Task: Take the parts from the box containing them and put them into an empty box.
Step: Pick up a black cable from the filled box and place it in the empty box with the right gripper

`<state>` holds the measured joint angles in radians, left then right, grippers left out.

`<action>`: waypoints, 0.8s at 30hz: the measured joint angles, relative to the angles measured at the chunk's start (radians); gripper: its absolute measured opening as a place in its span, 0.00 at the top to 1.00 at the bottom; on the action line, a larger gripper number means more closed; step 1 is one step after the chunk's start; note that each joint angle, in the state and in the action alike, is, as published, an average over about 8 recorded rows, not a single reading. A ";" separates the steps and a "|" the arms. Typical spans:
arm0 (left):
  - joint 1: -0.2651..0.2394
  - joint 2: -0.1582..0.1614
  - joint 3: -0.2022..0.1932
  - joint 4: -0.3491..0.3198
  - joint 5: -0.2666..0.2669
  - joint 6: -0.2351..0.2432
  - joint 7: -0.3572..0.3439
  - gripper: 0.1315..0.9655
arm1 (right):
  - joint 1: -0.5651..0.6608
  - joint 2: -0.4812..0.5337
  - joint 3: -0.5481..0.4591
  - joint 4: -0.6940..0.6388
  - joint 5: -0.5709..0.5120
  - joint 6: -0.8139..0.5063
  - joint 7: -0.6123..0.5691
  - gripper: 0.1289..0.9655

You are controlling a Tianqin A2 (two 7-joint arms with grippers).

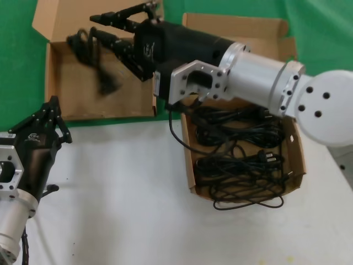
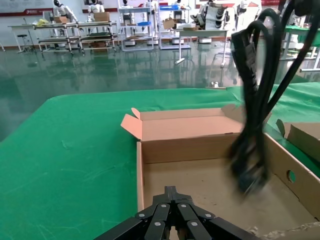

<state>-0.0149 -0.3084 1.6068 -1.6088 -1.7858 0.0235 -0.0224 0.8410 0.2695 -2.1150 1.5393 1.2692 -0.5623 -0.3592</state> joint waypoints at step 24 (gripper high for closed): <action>0.000 0.000 0.000 0.000 0.000 0.000 0.000 0.98 | -0.074 -0.023 0.065 -0.153 0.069 0.184 -0.157 0.51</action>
<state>-0.0149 -0.3084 1.6068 -1.6088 -1.7858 0.0235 -0.0224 0.7670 0.2468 -2.0499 1.3867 1.3384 -0.3783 -0.5166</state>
